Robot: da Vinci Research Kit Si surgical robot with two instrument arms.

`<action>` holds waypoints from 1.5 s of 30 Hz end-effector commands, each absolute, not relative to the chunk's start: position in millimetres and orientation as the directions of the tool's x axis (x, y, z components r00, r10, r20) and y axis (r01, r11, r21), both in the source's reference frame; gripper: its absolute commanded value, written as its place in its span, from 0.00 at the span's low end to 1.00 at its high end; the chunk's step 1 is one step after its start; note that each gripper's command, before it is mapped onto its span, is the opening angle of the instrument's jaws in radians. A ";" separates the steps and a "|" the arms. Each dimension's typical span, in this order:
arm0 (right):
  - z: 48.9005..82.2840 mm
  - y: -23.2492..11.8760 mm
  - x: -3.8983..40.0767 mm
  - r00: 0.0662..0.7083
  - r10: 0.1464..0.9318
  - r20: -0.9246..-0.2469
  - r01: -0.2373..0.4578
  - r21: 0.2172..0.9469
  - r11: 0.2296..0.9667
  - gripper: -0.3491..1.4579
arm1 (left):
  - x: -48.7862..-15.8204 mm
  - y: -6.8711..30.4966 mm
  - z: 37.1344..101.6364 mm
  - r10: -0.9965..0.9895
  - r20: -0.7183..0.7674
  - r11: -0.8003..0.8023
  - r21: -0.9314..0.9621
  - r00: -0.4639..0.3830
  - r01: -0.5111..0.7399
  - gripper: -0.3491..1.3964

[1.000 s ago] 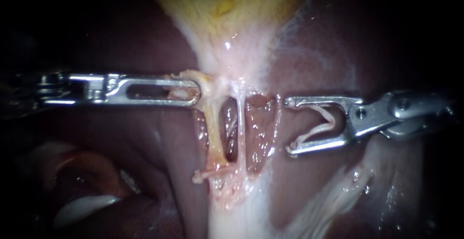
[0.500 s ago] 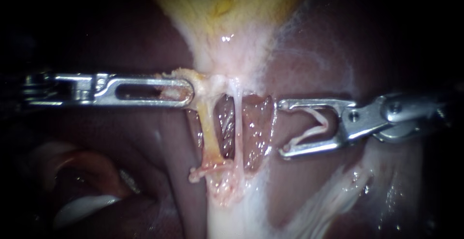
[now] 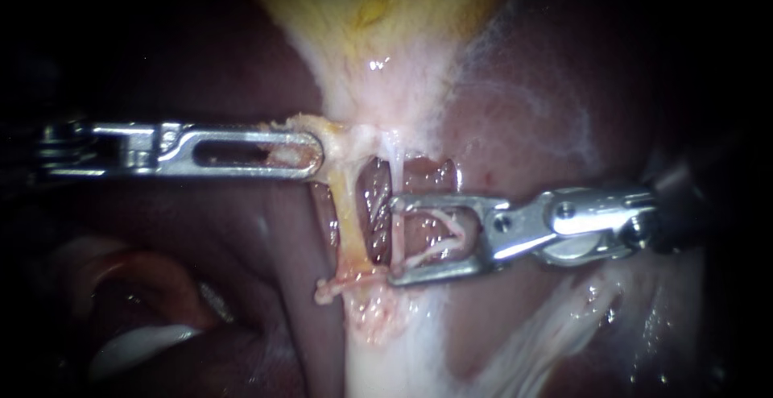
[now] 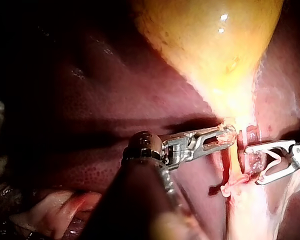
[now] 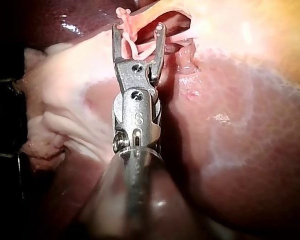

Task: Clipping second clip left tube

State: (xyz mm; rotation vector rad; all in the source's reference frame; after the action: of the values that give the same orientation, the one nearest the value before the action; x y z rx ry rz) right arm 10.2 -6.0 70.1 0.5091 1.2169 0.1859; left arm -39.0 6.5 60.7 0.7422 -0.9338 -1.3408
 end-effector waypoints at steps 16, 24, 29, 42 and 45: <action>73.2 -8.0 13.8 0.355 0.444 -0.823 0.157 0.521 0.839 0.47 | -39.2 6.4 60.6 -0.991 0.130 0.108 0.878 -0.014 0.467 0.00; 73.7 -8.4 15.2 0.339 0.514 -0.788 0.184 0.591 0.785 0.45 | -39.3 6.4 60.6 -0.991 0.130 0.108 0.878 -0.015 0.467 0.00; 73.9 -8.4 16.0 0.312 0.566 -0.763 0.199 0.635 0.747 0.44 | -39.4 6.4 60.6 -0.991 0.130 0.108 0.877 -0.015 0.467 0.00; 74.7 -8.9 16.4 0.319 0.666 -0.675 0.158 0.731 0.664 0.27 | -39.4 6.4 60.6 -0.991 0.130 0.108 0.877 -0.015 0.468 0.00; 74.7 -8.8 16.0 0.323 0.689 -0.648 0.148 0.754 0.640 0.11 | -39.4 6.4 60.6 -0.991 0.130 0.108 0.877 -0.015 0.468 0.00</action>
State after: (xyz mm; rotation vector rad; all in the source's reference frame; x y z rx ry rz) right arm 15.8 -8.8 74.7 0.8469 1.2138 0.4243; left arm -39.4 6.4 60.6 0.7397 -0.9335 -1.3438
